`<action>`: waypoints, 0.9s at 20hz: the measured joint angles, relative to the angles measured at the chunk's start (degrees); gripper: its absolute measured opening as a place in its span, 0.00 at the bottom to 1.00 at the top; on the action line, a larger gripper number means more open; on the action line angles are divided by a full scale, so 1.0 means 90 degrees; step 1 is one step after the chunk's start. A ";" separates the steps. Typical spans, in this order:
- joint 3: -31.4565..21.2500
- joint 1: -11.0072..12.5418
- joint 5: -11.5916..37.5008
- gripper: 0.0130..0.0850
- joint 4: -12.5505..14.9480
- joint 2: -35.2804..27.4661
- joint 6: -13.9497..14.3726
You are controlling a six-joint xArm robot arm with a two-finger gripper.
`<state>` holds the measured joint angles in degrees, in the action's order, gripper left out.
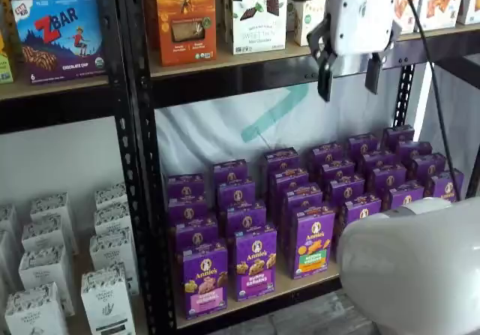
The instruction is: Pick up the purple box with a pink patch in the middle, on the bottom shelf, the first box from the left
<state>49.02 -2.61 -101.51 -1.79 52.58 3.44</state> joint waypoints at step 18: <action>-0.2286 -0.0385 0.2712 1.00 -0.0258 -0.0419 0.0267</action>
<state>28.45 -6.07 -77.10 -4.11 48.81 5.83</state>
